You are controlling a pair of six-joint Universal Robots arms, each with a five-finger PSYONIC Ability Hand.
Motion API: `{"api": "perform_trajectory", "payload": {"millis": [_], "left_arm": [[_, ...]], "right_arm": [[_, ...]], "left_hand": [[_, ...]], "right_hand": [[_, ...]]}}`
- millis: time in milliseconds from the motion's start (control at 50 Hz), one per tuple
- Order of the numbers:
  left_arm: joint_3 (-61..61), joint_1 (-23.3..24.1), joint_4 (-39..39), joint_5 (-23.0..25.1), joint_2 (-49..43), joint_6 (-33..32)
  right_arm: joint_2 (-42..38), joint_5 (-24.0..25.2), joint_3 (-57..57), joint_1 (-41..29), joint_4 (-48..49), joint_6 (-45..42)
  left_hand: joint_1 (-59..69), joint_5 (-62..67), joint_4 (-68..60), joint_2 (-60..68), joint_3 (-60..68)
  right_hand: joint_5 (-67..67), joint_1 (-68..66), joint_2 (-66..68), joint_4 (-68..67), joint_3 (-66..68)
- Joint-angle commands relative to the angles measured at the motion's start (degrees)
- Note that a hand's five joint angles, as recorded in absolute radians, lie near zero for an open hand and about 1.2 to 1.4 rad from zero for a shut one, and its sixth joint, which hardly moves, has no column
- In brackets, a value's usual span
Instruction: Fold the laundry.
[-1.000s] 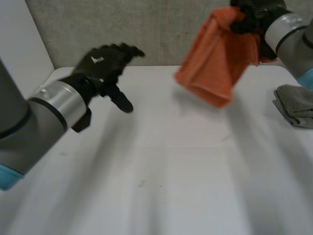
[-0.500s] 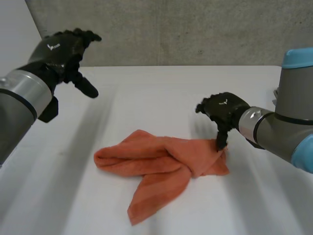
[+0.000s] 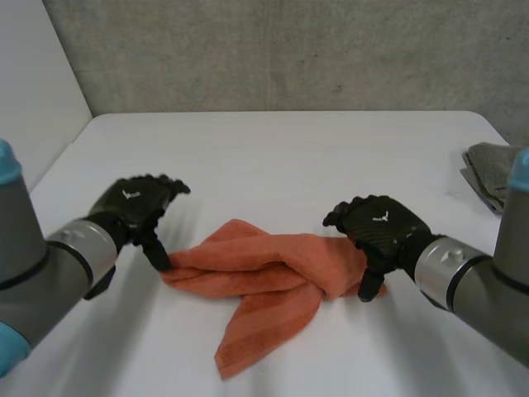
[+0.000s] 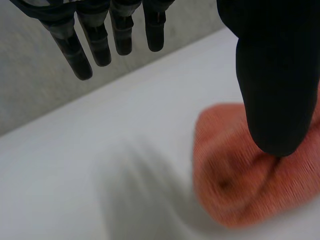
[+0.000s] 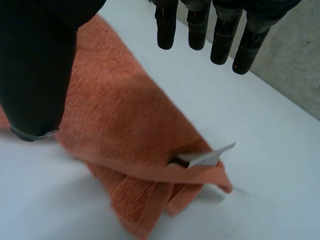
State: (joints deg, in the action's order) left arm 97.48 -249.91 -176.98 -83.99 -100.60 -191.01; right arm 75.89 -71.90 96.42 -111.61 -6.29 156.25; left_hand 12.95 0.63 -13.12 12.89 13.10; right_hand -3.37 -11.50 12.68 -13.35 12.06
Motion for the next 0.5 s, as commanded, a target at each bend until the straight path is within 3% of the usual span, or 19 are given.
{"api": "perform_trajectory", "payload": {"millis": [20,180,200,220,240,300,440,500], "left_arm": [[1.14,0.82,-3.37,0.15,-6.45,-0.06],[-1.67,1.35,-4.34,-0.2,-12.6,-0.23],[-2.11,1.35,-4.34,-0.29,-13.13,-0.24],[-2.9,1.27,-4.34,-0.64,-14.35,-0.32],[-3.52,1.26,-4.34,-0.82,-14.8,-0.32],[-6.49,0.74,-4.34,-3.09,-15.33,-0.24],[-15.63,-2.42,-8.9,-14.95,-12.97,-0.15],[-18.89,-2.25,-10.4,-14.01,-9.55,0.29]], "right_arm": [[-0.22,-0.43,5.09,-0.18,5.76,0.55],[-0.31,-0.17,6.85,0.08,7.43,1.25],[-0.31,-0.17,7.02,0.08,7.87,1.6],[-0.31,-0.17,7.11,0.08,8.05,1.69],[-0.31,-0.17,7.11,0.08,8.14,1.78],[-0.31,-0.08,7.38,0.17,8.14,1.78],[0.31,-0.08,7.55,0.52,8.23,1.78],[1.1,-0.08,7.55,1.22,8.58,1.78]], "left_hand": [[5.68,7.99,-5.5,5.74,5.52],[19.77,22.08,-19.59,19.83,19.61],[24.47,26.79,-24.3,24.53,24.32],[42.34,44.65,-42.16,42.4,42.18],[51.01,53.32,-50.83,51.07,50.85],[67.02,69.34,-66.85,67.08,66.87],[67.05,69.37,-66.88,67.11,66.9],[67.05,69.37,-66.88,67.11,66.9]], "right_hand": [[3.37,1.5,-2.68,3.35,-2.06],[3.37,1.5,-2.68,3.35,-2.06],[3.37,1.5,-2.68,3.35,-2.06],[3.37,1.5,-2.68,3.35,-2.06],[3.37,1.5,-2.68,3.35,-2.06],[3.37,1.5,-2.68,3.35,-2.06],[3.37,1.5,-2.68,3.35,-2.06],[3.37,1.5,-2.68,3.35,-2.06]]}}
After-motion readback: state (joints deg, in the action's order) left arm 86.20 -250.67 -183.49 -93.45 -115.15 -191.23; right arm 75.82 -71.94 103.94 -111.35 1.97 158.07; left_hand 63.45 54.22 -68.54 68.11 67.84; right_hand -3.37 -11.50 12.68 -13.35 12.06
